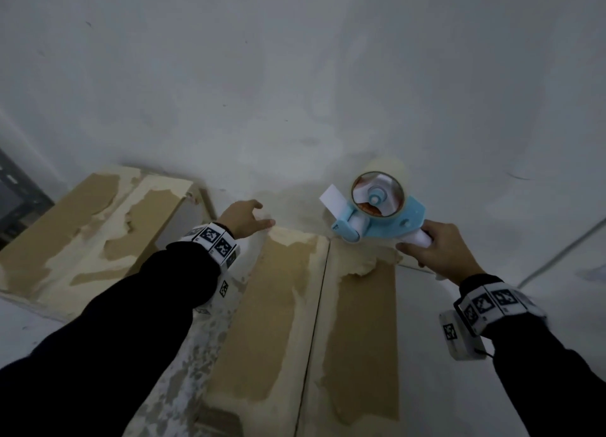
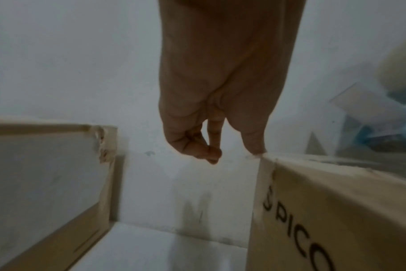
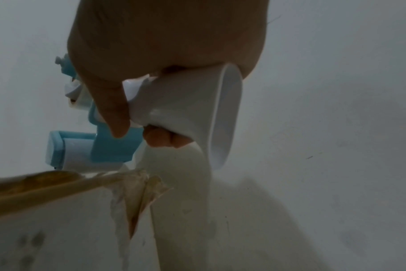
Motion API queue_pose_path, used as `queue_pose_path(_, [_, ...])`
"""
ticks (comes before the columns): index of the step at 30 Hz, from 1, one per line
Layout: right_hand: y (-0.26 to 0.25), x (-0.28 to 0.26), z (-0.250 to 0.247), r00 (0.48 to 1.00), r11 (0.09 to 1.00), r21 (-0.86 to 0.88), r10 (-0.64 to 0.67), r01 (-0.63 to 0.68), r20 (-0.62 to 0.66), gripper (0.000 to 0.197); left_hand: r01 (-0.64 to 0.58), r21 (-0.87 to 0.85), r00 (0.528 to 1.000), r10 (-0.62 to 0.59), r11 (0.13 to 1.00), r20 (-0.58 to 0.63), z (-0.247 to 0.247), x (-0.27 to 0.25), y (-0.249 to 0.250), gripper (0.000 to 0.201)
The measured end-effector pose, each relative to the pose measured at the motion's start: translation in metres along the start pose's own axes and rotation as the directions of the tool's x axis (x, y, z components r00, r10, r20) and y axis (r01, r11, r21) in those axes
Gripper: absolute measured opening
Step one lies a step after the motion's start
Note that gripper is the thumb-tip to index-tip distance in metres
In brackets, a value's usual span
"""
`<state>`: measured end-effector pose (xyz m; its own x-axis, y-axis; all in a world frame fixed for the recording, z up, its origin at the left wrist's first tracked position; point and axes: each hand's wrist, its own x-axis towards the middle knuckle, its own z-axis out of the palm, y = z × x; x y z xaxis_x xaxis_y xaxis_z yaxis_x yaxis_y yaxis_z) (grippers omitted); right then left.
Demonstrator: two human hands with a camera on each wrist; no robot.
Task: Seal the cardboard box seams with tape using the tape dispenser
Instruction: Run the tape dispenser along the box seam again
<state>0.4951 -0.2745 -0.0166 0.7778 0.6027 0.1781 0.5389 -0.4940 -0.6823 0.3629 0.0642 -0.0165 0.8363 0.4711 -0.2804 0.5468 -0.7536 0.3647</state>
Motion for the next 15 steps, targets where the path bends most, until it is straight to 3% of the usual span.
queue_pose_path(3, [0.003,-0.001,0.003,1.000,1.000,0.008,0.008,-0.008,0.010,0.013,-0.154,-0.044,0.985,0.150,0.987,-0.088,-0.017,-0.005,0.021,0.046])
queue_pose_path(6, [0.004,-0.002,0.006,1.000,0.999,0.026,0.021,-0.021,0.018,0.011,-0.244,-0.064,0.967,0.238,0.968,-0.090,-0.026,-0.006,0.049,0.028])
queue_pose_path(9, [0.005,-0.005,0.007,0.999,0.998,0.048,0.048,-0.050,0.024,0.011,-0.241,0.071,0.969,0.236,0.968,0.075,-0.011,-0.012,0.075,0.036])
queue_pose_path(12, [0.003,-0.007,0.007,0.995,0.993,0.063,0.093,-0.095,0.045,0.011,-0.276,0.275,0.928,0.181,0.921,0.326,0.021,-0.015,0.083,0.053])
queue_pose_path(15, [0.003,-0.006,0.006,0.985,0.987,0.068,0.141,-0.148,0.096,0.013,-0.312,0.409,0.917,0.158,0.858,0.367,0.041,-0.018,0.079,0.060])
